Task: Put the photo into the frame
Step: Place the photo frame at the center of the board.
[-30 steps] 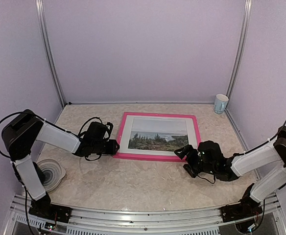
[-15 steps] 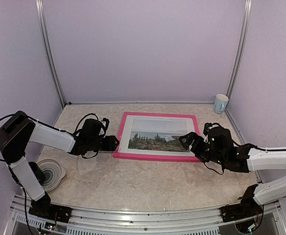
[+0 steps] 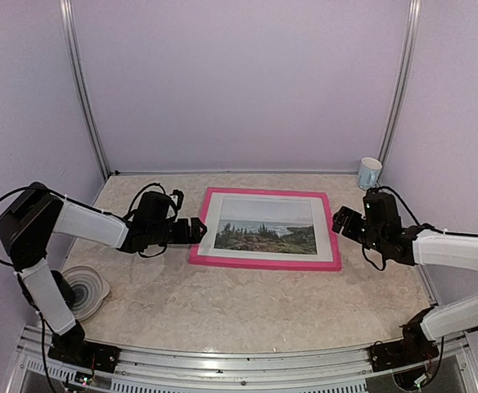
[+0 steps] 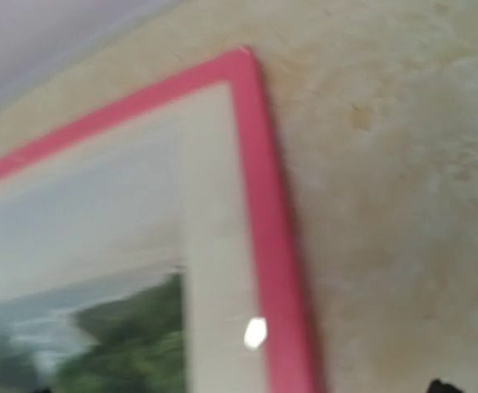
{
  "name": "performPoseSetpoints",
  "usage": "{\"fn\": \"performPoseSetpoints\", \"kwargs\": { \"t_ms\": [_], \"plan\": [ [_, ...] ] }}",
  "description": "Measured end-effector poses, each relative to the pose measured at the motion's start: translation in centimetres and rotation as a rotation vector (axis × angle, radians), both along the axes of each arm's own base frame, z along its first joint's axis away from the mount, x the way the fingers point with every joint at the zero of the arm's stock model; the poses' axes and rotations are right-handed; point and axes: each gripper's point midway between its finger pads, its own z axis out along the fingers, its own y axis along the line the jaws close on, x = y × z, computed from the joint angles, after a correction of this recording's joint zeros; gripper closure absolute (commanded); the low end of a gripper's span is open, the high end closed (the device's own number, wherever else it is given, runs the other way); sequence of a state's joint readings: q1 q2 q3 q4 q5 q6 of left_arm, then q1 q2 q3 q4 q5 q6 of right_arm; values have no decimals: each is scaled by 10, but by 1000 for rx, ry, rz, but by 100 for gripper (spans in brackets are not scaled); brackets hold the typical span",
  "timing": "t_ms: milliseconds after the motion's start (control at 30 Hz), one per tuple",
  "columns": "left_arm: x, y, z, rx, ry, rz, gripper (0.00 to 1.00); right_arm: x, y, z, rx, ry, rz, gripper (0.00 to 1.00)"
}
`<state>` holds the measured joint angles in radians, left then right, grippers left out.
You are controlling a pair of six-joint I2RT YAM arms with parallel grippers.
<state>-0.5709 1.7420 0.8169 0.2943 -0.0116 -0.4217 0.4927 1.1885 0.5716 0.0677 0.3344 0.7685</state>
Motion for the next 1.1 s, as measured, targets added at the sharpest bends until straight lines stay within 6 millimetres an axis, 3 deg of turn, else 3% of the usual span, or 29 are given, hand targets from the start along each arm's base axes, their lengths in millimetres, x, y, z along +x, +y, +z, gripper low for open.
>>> {"fn": "performPoseSetpoints", "kwargs": {
  "t_ms": [200, 367, 600, 900, 1100],
  "plan": [
    [13, -8, -6, -44, 18, -26, 1, 28, -11, -41, -70, 127, 53, 1],
    [13, -9, -22, -67, 63, -35, 1, 39, 3, -46, -82, 129, 152, 1],
    [11, -17, -28, -105, 81, -52, 1, 49, 21, -52, -92, 129, 259, 1],
    [-1, -30, -28, -131, 72, -83, 1, 44, 36, -86, -75, 207, 348, 1],
    [-11, -28, -28, -139, 71, -89, 1, 44, 44, -90, -46, 207, 392, 1]
  ]
}}
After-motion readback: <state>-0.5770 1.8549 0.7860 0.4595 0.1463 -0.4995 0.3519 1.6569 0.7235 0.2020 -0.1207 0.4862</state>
